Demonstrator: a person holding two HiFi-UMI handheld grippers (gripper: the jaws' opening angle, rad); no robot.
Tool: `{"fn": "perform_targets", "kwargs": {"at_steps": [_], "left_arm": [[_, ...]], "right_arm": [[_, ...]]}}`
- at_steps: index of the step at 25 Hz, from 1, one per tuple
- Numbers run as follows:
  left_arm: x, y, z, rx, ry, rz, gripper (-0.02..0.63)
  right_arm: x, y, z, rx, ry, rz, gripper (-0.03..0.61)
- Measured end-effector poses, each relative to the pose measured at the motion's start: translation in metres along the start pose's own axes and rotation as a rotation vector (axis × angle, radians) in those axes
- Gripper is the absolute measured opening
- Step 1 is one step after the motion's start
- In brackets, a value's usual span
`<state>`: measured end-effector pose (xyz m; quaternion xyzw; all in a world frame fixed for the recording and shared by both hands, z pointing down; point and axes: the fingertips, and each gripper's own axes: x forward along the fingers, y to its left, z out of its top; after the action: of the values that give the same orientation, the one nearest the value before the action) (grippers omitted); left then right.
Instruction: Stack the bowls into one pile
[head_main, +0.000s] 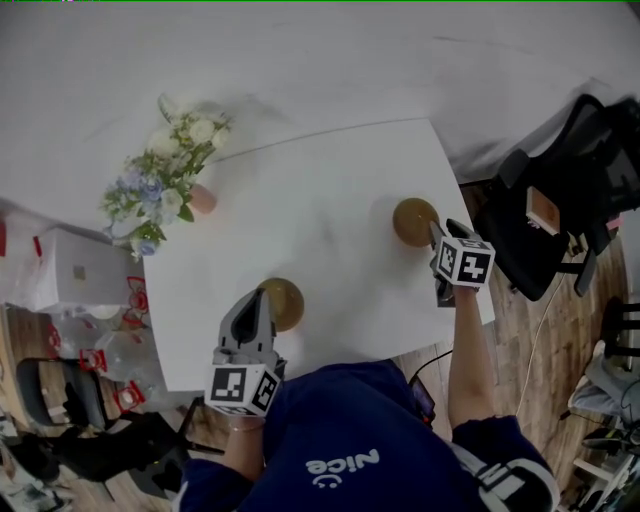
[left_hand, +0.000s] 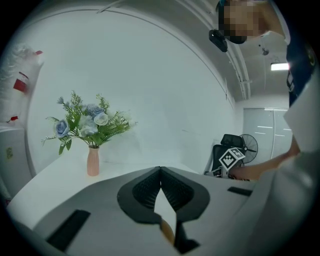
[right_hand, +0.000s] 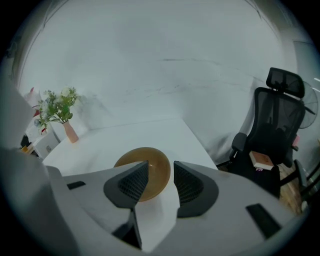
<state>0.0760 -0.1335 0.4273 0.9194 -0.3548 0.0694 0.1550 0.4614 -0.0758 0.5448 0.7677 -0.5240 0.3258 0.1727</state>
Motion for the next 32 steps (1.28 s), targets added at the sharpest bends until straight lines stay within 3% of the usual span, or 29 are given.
{"fn": "perform_targets", "kwargs": {"at_steps": [8, 12, 18, 32], "left_arm": [[0.005, -0.004, -0.003, 0.001, 0.021, 0.03, 0.017], [0.004, 0.002, -0.004, 0.001, 0.023, 0.044, 0.017], [0.001, 0.005, -0.004, -0.003, 0.027, 0.06, 0.017], [-0.013, 0.014, -0.015, -0.025, 0.018, 0.094, 0.017]], "right_arm": [[0.028, -0.012, -0.01, 0.03, 0.088, 0.026, 0.169], [0.033, -0.016, -0.015, 0.056, 0.106, 0.011, 0.083], [0.033, -0.016, -0.013, 0.106, 0.096, 0.014, 0.044], [0.018, -0.001, 0.011, 0.108, 0.025, 0.047, 0.034]]}}
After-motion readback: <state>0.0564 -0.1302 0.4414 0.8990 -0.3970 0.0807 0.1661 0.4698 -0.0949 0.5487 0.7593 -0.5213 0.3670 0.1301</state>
